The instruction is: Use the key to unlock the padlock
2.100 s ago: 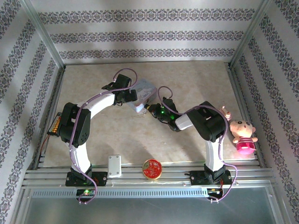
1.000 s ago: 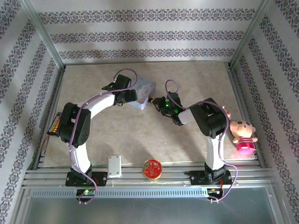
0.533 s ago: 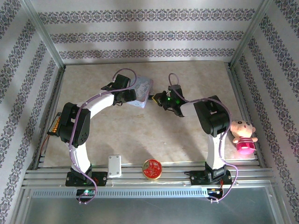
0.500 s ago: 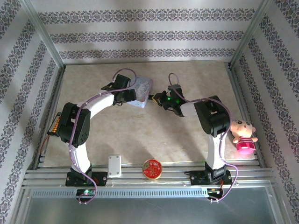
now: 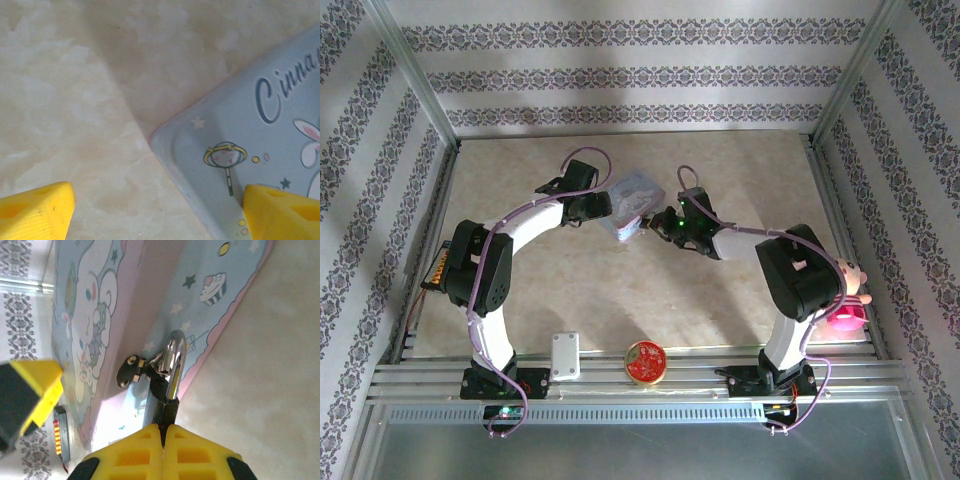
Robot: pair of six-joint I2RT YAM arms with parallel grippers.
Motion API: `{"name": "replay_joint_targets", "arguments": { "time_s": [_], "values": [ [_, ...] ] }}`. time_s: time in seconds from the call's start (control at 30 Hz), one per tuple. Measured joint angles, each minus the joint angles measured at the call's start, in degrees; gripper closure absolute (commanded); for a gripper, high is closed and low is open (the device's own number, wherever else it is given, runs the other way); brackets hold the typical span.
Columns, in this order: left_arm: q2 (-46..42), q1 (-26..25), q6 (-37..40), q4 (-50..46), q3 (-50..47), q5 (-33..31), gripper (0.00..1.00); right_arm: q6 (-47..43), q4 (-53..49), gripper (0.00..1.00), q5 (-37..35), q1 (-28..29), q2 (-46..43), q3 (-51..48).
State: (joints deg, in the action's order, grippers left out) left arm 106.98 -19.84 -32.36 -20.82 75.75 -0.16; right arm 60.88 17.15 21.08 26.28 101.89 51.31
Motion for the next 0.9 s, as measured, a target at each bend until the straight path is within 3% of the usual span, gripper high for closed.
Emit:
{"name": "replay_joint_targets", "arguments": {
  "time_s": [0.1, 0.23, 0.37, 0.4, 0.5, 0.73, 0.9],
  "values": [
    [0.0, 0.3, 0.0, 0.0, 0.0, 0.0, 0.12, 0.2, 0.6, 1.00, -1.3, 1.7, -2.8, -3.5],
    [-0.3, 0.9, 0.0, -0.3, -0.1, -0.1, 0.00, 1.8, 5.1, 1.00, -2.2, 2.0, -2.8, -7.1],
    [-1.1, 0.6, 0.9, -1.5, -0.2, -1.4, 0.01, 3.1, 8.6, 1.00, -2.8, 2.0, -1.4, -9.3],
    [-1.5, 0.4, 1.4, -2.0, -0.2, -2.1, 0.01, 3.0, 9.1, 0.97, -3.2, 2.1, -1.2, -9.5],
    [-2.5, -0.8, 3.3, -2.8, -0.2, -5.0, 0.01, 2.6, 10.0, 0.70, -4.3, 2.6, -1.1, -9.6],
    [-0.4, -4.7, 8.5, -6.1, 3.4, -10.6, 0.01, -0.3, 6.8, 0.53, -8.1, 4.4, 0.0, -6.0],
    [2.6, -5.0, 10.5, -7.1, 6.6, -11.9, 0.01, -3.7, -4.3, 0.47, -13.7, 6.9, 1.3, 1.4]
  ]
}}
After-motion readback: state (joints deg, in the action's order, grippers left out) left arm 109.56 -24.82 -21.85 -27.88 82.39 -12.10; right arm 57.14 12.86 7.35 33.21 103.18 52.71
